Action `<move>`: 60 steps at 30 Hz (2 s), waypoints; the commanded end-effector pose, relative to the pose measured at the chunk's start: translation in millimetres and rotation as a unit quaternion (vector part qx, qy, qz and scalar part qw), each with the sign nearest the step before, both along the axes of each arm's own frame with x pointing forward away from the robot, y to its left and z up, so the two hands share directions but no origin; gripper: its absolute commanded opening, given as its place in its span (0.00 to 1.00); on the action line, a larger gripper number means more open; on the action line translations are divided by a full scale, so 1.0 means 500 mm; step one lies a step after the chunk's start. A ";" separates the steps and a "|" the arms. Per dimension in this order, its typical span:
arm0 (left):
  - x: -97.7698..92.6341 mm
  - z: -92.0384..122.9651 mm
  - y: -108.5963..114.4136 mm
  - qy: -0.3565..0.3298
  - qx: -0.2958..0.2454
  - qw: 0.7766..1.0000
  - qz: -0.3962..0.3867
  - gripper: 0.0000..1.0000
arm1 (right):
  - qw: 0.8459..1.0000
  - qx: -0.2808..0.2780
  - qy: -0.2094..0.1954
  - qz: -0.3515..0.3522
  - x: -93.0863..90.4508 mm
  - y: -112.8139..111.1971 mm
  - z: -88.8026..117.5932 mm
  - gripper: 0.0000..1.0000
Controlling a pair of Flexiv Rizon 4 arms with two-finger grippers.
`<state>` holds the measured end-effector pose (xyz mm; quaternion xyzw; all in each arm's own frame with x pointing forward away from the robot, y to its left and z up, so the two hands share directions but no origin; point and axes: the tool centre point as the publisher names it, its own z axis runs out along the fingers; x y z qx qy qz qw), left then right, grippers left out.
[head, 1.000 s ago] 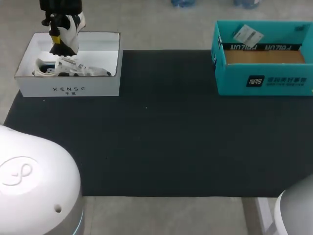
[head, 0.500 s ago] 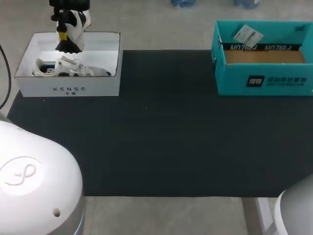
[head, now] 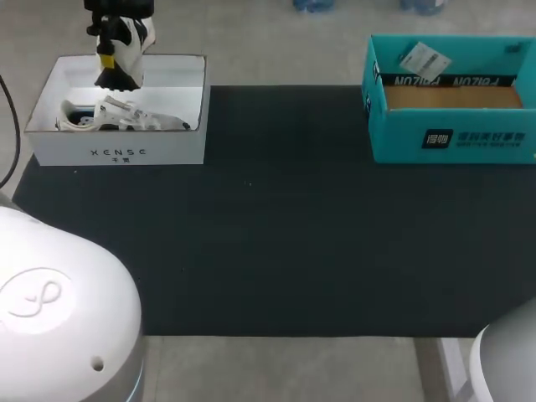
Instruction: Take the shoe out of the shoebox, open the shoe tongue, remove and reinsert the insole, then place the shoe into the shoebox
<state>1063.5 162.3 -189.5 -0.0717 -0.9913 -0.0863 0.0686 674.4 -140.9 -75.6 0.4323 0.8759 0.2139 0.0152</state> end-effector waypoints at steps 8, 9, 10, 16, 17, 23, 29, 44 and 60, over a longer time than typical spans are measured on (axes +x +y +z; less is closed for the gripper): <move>-0.017 -0.029 0.076 -0.008 0.029 0.928 -0.371 0.00 | 1.000 -0.001 0.004 0.001 0.006 0.001 0.003 1.00; -0.017 -0.033 0.083 -0.004 0.024 0.917 -0.398 0.00 | 1.000 -0.001 0.004 0.001 0.006 0.001 0.003 1.00; -0.016 -0.037 0.090 -0.013 0.014 0.900 -0.435 0.00 | 1.000 -0.001 0.004 0.001 0.006 0.001 0.003 1.00; 0.013 -0.035 0.134 -0.025 -0.016 0.821 -0.570 0.00 | 1.000 -0.001 0.004 0.001 0.006 0.001 0.003 1.00; 0.018 -0.031 0.142 -0.036 -0.024 0.807 -0.589 0.00 | 1.000 -0.001 0.004 0.001 0.006 0.001 0.003 1.00; 0.055 -0.020 0.189 -0.040 -0.033 0.711 -0.702 0.00 | 1.000 -0.001 0.004 0.001 0.006 0.001 0.003 1.00; 0.066 -0.020 0.190 -0.037 -0.020 0.714 -0.699 0.00 | 1.000 -0.001 0.004 0.001 0.006 0.001 0.003 1.00; 0.066 -0.020 0.190 -0.037 -0.020 0.714 -0.699 0.00 | 1.000 -0.001 0.004 0.001 0.006 0.001 0.003 1.00; 0.190 0.014 0.236 0.005 0.098 0.691 -0.716 0.00 | 1.000 -0.001 0.004 0.001 0.006 0.001 0.003 1.00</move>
